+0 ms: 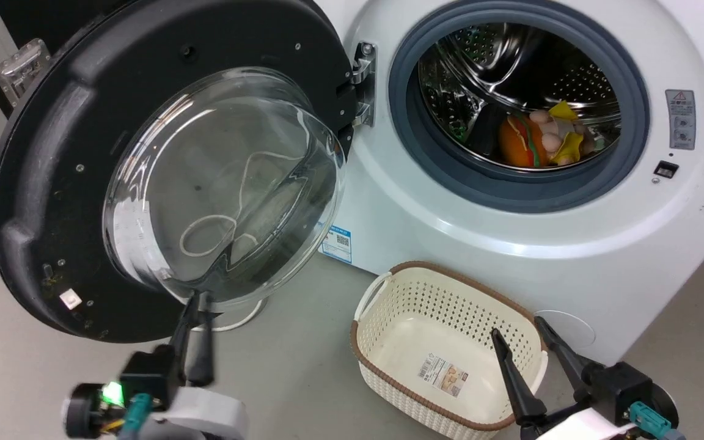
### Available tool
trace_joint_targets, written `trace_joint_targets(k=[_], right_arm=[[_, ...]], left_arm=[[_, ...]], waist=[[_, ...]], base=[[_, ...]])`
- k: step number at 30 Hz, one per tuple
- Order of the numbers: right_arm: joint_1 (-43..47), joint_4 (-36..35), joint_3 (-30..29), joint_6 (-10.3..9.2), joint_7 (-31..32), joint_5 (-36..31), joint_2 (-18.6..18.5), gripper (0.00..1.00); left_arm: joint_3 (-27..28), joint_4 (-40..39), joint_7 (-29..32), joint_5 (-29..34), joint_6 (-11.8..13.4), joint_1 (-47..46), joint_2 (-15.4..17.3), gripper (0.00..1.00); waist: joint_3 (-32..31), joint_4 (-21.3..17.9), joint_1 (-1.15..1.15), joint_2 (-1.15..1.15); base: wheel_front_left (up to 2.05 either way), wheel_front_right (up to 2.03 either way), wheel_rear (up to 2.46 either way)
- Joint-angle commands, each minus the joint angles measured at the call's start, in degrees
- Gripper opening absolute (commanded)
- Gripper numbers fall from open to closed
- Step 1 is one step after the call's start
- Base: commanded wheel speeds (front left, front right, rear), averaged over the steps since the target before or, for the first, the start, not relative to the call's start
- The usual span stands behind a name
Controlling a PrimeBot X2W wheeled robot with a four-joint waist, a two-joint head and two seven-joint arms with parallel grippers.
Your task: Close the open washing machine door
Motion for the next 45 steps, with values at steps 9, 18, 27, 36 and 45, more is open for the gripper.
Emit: trace_joint_targets(k=[9, 18, 27, 36, 45], right_arm=[[-1.46, 1.62, 1.28, 0.04, -1.76, 0.16, 0.13, 1.0], [-3.39, 2.73, 2.24, 0.04, -2.84, 0.62, 0.14, 1.0], [-5.38, 3.62, 3.72, 0.05, -4.16, 1.55, 0.15, 1.0], [-6.23, 4.05, 3.99, 0.05, -4.19, 1.06, 0.15, 1.0], [-5.57, 4.55, 3.59, 0.05, -4.19, 1.33, 0.15, 1.0]], left_arm=[[13.09, -13.16, -1.83, -4.81, -2.13, -5.71, 2.53, 0.0], [28.43, -8.34, -0.86, -16.47, -5.51, -18.07, 11.32, 0.0], [36.75, 19.45, 20.67, -33.29, -6.0, -33.74, 23.94, 0.0], [34.79, 29.66, 42.5, -51.1, -9.66, -36.5, 22.29, 0.0], [33.73, 23.04, 55.02, -66.03, -9.82, -30.29, 21.19, 0.0]], waist=[[1.94, -0.54, 0.0, 0.0], [4.2, -1.73, 0.0, 0.0], [6.82, -2.44, 0.0, 0.0], [7.56, -3.37, 0.0, 0.0], [6.06, -4.06, 0.0, 0.0]], base=[[0.0, 0.0, 0.0], [0.0, 0.0, 0.0], [0.0, 0.0, 0.0], [0.0, 0.0, 0.0], [0.0, 0.0, 0.0]])
